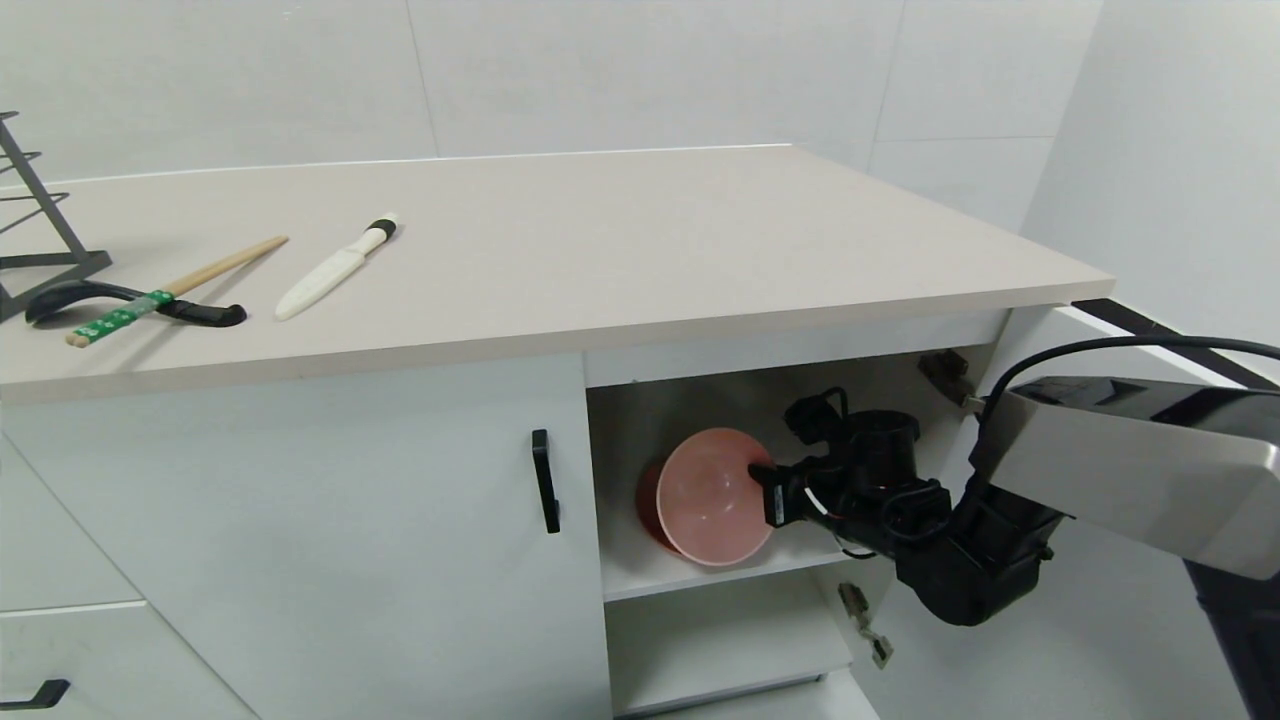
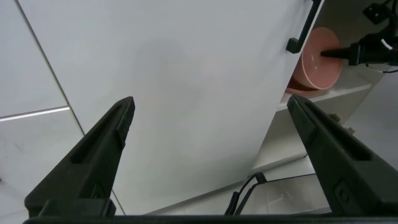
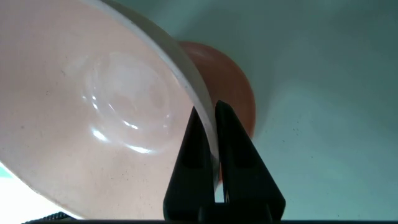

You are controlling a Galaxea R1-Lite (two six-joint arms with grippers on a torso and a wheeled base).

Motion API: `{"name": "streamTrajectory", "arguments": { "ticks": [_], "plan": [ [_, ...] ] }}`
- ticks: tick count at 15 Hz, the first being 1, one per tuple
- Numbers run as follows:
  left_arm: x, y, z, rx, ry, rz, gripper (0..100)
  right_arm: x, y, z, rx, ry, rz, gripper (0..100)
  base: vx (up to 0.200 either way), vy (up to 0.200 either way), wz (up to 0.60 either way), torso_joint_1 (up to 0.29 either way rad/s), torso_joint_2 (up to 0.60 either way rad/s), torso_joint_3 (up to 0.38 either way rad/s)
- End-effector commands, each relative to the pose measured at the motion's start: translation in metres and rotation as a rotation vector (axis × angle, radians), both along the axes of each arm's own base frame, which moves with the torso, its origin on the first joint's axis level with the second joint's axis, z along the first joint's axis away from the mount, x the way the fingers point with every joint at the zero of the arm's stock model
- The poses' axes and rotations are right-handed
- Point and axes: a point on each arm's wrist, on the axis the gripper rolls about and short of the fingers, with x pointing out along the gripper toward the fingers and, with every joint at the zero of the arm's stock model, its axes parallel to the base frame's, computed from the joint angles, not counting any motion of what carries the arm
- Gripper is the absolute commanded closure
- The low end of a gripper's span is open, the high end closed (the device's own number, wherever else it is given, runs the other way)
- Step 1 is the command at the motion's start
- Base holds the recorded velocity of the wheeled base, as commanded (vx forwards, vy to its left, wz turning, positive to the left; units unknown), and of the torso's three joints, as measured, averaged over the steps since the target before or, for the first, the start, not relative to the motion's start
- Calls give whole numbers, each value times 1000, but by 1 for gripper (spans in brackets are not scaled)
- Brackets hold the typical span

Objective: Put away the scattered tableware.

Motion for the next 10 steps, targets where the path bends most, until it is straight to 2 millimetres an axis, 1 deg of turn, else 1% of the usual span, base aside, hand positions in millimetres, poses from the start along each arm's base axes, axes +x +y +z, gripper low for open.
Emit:
{"name": "streamTrajectory", "arguments": {
  "ticks": [1, 5, 6, 9, 10],
  "plan": [
    [0, 0, 0, 0, 5, 0, 0, 0, -1, -1, -1, 2, -1, 100, 0, 0, 0, 0, 0, 0],
    [1, 0, 0, -10, 6, 10, 0, 2, -5, -7, -14, 13, -23, 100, 0, 0, 0, 0, 0, 0],
    [1, 0, 0, -11, 6, 17, 0, 2, -6, -12, -29, 18, -47, 100, 0, 0, 0, 0, 0, 0],
    [1, 0, 0, -11, 6, 17, 0, 6, -4, -15, -22, 4, -47, 100, 0, 0, 0, 0, 0, 0],
    [1, 0, 0, -11, 6, 17, 0, 6, -4, -14, -15, -11, -47, 0, 0, 0, 0, 0, 0, 0]
  ]
}}
